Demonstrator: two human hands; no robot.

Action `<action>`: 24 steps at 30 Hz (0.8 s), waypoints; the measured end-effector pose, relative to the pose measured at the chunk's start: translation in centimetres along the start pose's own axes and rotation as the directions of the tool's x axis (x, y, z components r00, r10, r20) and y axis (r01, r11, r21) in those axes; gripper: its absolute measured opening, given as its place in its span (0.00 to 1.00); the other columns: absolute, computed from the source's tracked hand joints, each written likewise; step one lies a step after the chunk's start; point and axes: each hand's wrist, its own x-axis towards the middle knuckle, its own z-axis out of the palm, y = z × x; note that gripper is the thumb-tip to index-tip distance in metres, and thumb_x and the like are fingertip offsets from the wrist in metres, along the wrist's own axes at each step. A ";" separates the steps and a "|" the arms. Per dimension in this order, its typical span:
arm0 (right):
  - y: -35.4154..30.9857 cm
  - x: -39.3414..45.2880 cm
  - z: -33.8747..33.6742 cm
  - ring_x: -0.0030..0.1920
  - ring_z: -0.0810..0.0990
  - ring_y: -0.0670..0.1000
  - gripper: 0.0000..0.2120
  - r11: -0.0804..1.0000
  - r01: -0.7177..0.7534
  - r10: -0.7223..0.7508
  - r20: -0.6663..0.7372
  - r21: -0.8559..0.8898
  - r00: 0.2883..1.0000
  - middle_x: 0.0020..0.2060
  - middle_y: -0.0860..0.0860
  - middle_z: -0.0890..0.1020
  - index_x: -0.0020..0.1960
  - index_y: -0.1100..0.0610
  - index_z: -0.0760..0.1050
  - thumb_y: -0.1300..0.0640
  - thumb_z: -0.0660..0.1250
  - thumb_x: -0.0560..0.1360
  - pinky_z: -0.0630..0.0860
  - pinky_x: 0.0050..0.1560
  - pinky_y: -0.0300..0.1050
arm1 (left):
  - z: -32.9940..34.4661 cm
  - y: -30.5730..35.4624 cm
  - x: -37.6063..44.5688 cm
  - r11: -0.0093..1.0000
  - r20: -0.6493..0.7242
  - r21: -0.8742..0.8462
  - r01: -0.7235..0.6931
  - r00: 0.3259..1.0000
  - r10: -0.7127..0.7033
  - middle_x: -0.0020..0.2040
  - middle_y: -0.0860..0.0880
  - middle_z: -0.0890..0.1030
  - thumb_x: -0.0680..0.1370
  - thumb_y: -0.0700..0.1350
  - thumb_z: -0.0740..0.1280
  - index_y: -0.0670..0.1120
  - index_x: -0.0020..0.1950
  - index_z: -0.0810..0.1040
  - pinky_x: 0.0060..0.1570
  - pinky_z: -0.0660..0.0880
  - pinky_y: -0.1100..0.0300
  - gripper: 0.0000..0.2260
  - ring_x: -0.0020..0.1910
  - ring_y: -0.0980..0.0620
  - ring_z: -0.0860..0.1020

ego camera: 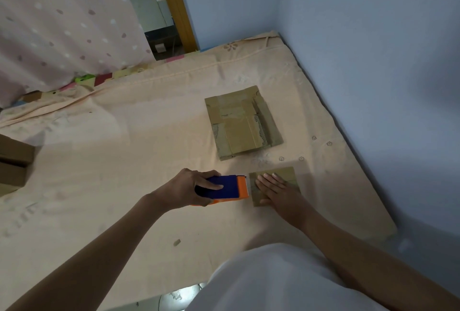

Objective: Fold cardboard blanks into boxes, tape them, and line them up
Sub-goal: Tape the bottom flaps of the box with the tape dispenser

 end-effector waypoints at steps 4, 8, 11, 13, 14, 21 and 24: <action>0.1 0.0 0.0 0.70 0.74 0.55 0.27 1.000 -0.001 0.001 0.000 0.013 1.000 0.69 0.56 0.76 0.71 0.61 0.74 0.47 0.54 0.80 0.53 0.76 0.48 | -0.2 0.3 -0.3 1.000 -0.010 -0.003 -0.021 1.000 0.021 0.64 0.65 0.75 0.73 0.42 0.77 0.50 0.62 0.83 0.51 0.72 0.74 0.18 0.52 0.67 0.76; 0.1 0.0 0.0 0.70 0.74 0.55 0.27 1.000 -0.001 0.001 -0.008 0.003 1.000 0.69 0.56 0.76 0.71 0.61 0.74 0.46 0.54 0.80 0.52 0.76 0.48 | -0.6 0.4 -0.4 1.000 0.016 0.013 -0.023 1.000 0.023 0.66 0.61 0.76 0.73 0.43 0.76 0.51 0.63 0.82 0.52 0.75 0.70 0.18 0.54 0.60 0.78; 0.1 0.1 0.1 0.70 0.75 0.55 0.27 1.000 -0.004 0.004 0.010 0.024 1.000 0.69 0.56 0.76 0.70 0.62 0.74 0.46 0.53 0.80 0.53 0.76 0.48 | -0.7 0.0 -0.2 1.000 0.041 0.006 0.023 0.999 -0.023 0.69 0.59 0.75 0.74 0.45 0.75 0.53 0.65 0.81 0.54 0.76 0.68 0.19 0.56 0.60 0.78; 0.2 -0.1 0.2 0.70 0.74 0.55 0.27 1.000 -0.005 0.005 0.000 0.017 1.000 0.69 0.56 0.76 0.71 0.61 0.74 0.46 0.53 0.81 0.54 0.75 0.48 | -0.6 -0.3 -0.1 0.999 0.050 -0.007 0.040 0.998 -0.040 0.69 0.59 0.75 0.74 0.45 0.75 0.53 0.65 0.80 0.54 0.76 0.69 0.19 0.57 0.60 0.78; 0.2 -0.1 0.2 0.70 0.74 0.55 0.27 1.000 -0.006 0.006 0.002 0.009 1.000 0.70 0.55 0.76 0.71 0.61 0.74 0.46 0.53 0.81 0.54 0.75 0.48 | -0.6 -0.4 -0.1 0.999 0.049 -0.004 0.049 0.998 -0.049 0.69 0.59 0.75 0.74 0.46 0.75 0.54 0.65 0.80 0.55 0.76 0.69 0.19 0.58 0.59 0.77; 0.2 -0.2 0.3 0.73 0.71 0.54 0.27 1.000 -0.009 0.009 0.015 -0.002 1.000 0.71 0.55 0.74 0.73 0.61 0.71 0.46 0.52 0.82 0.54 0.76 0.49 | -0.5 -0.7 -0.3 0.995 0.030 -0.046 0.094 0.995 -0.093 0.68 0.60 0.75 0.73 0.45 0.76 0.55 0.65 0.81 0.56 0.78 0.64 0.20 0.59 0.59 0.78; 0.3 -0.1 0.3 0.72 0.72 0.54 0.27 1.000 -0.015 0.015 0.022 0.012 1.000 0.71 0.55 0.75 0.72 0.61 0.72 0.46 0.53 0.81 0.52 0.77 0.48 | -0.7 -0.3 -0.1 0.999 0.048 -0.004 0.034 0.998 -0.034 0.68 0.60 0.75 0.73 0.43 0.76 0.54 0.63 0.81 0.54 0.76 0.69 0.19 0.55 0.64 0.77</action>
